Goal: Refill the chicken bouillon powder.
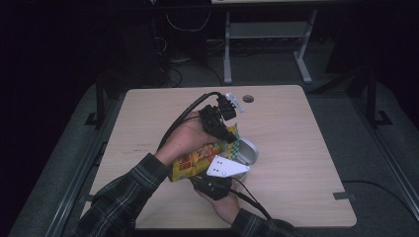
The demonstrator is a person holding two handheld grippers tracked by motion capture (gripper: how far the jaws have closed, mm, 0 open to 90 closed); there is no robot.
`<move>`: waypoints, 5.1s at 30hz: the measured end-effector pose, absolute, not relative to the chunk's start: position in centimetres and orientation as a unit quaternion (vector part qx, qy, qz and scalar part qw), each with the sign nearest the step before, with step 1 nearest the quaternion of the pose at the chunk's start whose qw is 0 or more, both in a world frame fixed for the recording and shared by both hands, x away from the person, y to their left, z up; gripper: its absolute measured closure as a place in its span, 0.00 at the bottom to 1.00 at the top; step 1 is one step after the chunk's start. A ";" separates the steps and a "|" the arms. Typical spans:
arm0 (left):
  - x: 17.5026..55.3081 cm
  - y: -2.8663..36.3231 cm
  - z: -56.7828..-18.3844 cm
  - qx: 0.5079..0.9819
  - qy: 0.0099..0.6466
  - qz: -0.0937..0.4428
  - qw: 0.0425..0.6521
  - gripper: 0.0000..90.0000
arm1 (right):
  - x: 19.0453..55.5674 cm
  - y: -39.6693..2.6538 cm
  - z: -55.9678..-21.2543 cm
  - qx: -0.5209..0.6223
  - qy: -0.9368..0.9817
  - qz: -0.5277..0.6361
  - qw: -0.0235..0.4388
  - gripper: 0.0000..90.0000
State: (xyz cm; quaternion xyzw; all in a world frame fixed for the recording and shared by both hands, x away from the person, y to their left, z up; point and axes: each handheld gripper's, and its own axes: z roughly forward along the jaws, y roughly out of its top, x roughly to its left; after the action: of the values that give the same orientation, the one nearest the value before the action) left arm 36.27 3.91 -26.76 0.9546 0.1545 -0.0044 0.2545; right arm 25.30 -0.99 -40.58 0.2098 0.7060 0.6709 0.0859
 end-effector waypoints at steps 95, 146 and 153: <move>36.0 3.5 -26.5 0.956 0.158 0.002 0.247 1.00 | 25.3 -0.7 -40.4 0.211 0.696 0.683 0.073 1.00; 36.0 2.9 -25.9 0.960 0.157 0.009 0.233 1.00 | 25.4 -0.9 -40.0 0.215 0.687 0.691 0.065 1.00; 36.0 2.8 -26.0 0.962 0.155 0.008 0.224 1.00 | 25.4 -0.8 -40.0 0.214 0.687 0.692 0.061 1.00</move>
State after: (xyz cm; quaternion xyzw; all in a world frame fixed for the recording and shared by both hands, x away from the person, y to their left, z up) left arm 36.02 2.76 -25.99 0.9621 0.1547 0.0079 0.2243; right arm 25.36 -0.83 -40.02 0.2145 0.6865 0.6921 0.0609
